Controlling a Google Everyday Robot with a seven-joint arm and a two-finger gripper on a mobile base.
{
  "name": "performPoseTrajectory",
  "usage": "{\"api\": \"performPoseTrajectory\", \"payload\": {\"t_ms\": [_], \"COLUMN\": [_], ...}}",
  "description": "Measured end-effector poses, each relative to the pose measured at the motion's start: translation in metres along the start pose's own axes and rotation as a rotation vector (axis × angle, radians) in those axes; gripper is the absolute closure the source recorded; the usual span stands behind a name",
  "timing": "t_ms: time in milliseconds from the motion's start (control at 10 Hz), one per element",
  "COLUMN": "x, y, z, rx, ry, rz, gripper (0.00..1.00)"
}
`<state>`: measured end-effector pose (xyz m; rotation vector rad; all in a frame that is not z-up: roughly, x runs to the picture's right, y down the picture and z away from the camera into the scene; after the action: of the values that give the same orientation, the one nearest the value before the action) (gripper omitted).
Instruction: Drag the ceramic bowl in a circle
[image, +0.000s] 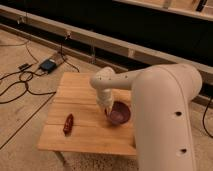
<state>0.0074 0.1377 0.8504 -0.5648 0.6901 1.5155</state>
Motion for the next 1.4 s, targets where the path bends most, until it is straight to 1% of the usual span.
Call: {"api": "performPoseTrajectory", "payload": {"t_ms": [100,300,400,500,800,1000,1100,1200,1300,1400], "x": [-0.006,-0.019,-0.025,-0.032,-0.036,-0.024,-0.016,0.000,0.010,0.029], "y": [0.000,0.012,0.022,0.038,0.073,0.102,0.111,0.126,0.133,0.145], "z": [-0.005,-0.013,-0.017,-0.023,-0.030,-0.031,-0.030,-0.028,-0.027,-0.025], "rx": [0.008,0.018,0.019,0.017,0.009,-0.010,-0.017,-0.030,-0.037,-0.053], "ry": [-0.010,-0.028,-0.038,-0.048,-0.062,-0.052,-0.046,-0.036,-0.030,-0.022], "rz": [-0.011,-0.053,-0.080,-0.117,-0.197,-0.256,-0.274,-0.299,-0.309,-0.322], "gripper": [1.00,1.00,1.00,1.00,1.00,1.00,1.00,1.00,1.00,1.00]}}
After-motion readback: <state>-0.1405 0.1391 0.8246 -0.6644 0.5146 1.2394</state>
